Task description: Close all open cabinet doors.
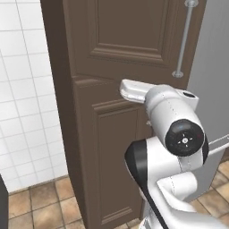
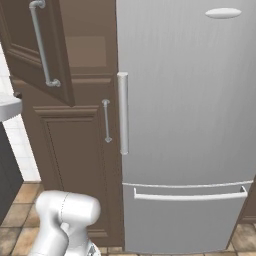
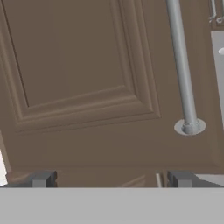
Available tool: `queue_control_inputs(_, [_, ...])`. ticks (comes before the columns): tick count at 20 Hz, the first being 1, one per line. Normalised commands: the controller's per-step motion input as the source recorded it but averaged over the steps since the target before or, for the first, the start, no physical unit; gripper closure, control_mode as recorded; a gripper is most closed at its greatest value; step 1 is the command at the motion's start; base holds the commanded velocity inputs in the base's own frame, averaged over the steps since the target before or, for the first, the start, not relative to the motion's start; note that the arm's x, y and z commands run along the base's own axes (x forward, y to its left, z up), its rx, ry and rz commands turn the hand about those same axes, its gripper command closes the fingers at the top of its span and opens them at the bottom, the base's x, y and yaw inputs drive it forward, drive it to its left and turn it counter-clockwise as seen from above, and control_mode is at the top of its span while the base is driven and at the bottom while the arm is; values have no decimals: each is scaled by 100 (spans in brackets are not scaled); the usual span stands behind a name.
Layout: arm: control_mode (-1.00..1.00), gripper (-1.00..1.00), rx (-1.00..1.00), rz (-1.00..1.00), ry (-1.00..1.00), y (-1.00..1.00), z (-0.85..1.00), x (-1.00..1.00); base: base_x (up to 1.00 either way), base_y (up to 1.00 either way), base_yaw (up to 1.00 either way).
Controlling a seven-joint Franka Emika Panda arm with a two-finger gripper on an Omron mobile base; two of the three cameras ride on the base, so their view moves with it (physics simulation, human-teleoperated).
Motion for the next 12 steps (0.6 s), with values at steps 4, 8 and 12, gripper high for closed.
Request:
queue_control_inputs(4, [-100, -100, 0, 0, 0, 0, 24, 0, 0, 0, 0])
queue_control_inputs(8, [-100, -100, 0, 0, -1, 0, 7, 0, 0, 0, 0])
queue_control_inputs(12, [-100, -100, 0, 0, 0, 0, 0, 0, 0, 0, 0])
